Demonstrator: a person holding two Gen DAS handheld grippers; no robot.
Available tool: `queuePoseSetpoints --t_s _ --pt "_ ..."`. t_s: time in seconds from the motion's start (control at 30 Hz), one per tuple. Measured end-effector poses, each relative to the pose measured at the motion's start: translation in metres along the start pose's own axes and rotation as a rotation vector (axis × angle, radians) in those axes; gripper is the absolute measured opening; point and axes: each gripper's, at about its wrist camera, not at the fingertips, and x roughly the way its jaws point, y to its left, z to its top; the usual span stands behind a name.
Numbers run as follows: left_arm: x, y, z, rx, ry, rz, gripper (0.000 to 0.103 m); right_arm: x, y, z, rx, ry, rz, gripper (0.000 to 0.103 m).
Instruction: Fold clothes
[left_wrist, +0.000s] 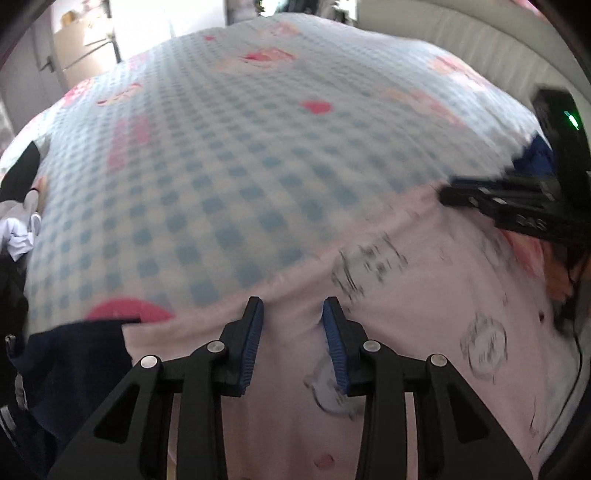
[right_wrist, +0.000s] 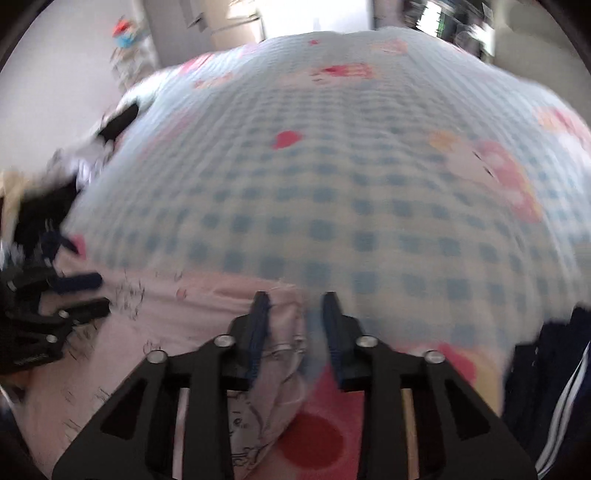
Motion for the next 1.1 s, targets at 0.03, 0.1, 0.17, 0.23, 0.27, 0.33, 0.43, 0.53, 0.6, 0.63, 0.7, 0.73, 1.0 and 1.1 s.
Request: queuePoseSetpoints --t_s 0.03,0.1,0.17,0.23,0.27,0.33,0.43,0.53,0.6,0.63,0.7,0.73,1.0,1.1 --pt "-0.006 0.005 0.001 -0.031 -0.037 0.068 0.031 -0.006 -0.002 0.002 0.017 -0.021 -0.001 0.033" --pt "-0.023 0.019 0.000 -0.119 -0.098 0.074 0.027 -0.019 -0.001 0.005 0.030 -0.059 0.013 0.034" --pt "-0.040 0.027 -0.006 -0.179 -0.123 -0.026 0.030 -0.033 0.004 0.008 0.026 -0.089 0.050 0.035" --pt "-0.051 0.018 -0.016 -0.155 -0.113 -0.110 0.030 -0.043 0.016 0.006 0.001 -0.038 0.200 0.035" --pt "-0.056 0.010 -0.022 -0.127 -0.104 -0.142 0.031 -0.048 0.023 0.003 -0.019 -0.012 0.259 0.035" --pt "-0.059 -0.007 -0.034 -0.061 -0.070 -0.177 0.036 -0.044 0.047 -0.009 -0.091 0.065 0.320 0.035" --pt "-0.031 -0.014 -0.037 -0.004 0.013 -0.067 0.041 -0.025 0.072 -0.028 -0.171 0.142 0.211 0.035" --pt "0.007 0.012 -0.019 -0.142 0.113 -0.092 0.041 -0.004 0.062 -0.036 -0.101 0.155 0.160 0.035" --pt "0.000 0.018 -0.005 -0.184 0.074 -0.064 0.040 -0.009 0.051 -0.034 -0.047 0.099 0.126 0.035" --pt "-0.012 0.016 0.000 -0.178 0.019 -0.007 0.040 -0.019 0.052 -0.032 -0.048 0.078 0.119 0.036" --pt "-0.039 0.011 -0.001 -0.168 -0.066 0.034 0.041 -0.040 0.054 -0.030 -0.052 0.037 0.106 0.041" --pt "-0.051 0.009 -0.007 -0.173 -0.084 0.004 0.042 -0.051 0.055 -0.028 -0.055 0.016 0.100 0.043" --pt "-0.119 -0.029 -0.112 -0.225 -0.059 -0.054 0.044 -0.128 0.100 -0.086 -0.056 0.027 0.169 0.044" --pt "-0.139 -0.049 -0.136 -0.245 -0.049 -0.057 0.045 -0.151 0.121 -0.129 -0.071 0.059 0.165 0.046"
